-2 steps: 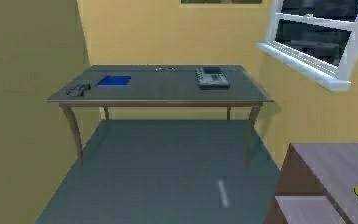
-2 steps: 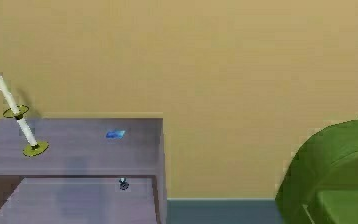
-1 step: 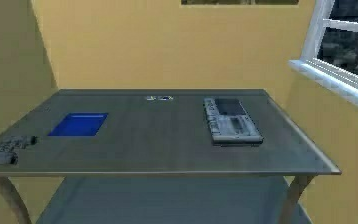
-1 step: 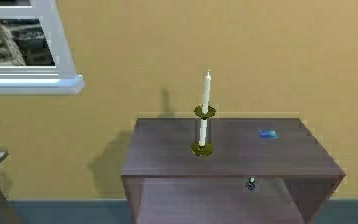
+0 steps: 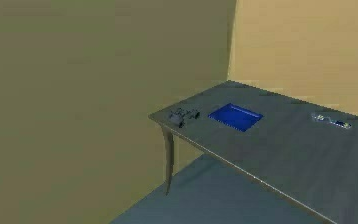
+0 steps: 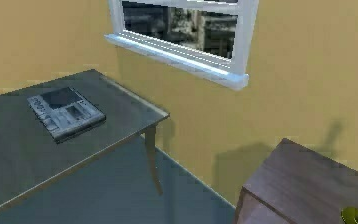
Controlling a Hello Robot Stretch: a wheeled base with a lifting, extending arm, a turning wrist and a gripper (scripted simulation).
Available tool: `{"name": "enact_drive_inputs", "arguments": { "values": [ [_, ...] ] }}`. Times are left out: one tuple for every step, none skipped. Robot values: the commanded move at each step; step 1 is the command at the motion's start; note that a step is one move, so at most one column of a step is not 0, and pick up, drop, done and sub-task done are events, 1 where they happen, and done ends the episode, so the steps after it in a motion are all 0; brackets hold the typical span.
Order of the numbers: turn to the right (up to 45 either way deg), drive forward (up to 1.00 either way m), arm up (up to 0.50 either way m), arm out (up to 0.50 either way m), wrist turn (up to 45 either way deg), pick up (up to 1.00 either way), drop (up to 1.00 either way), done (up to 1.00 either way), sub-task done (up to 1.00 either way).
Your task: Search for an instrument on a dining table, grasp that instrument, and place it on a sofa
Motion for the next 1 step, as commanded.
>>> {"name": "enact_drive_inputs", "arguments": {
  "values": [
    [-18.0, 0.00, 0.00, 0.00, 0.0, 0.00, 0.00, 0.00, 0.00]
  ]
}}
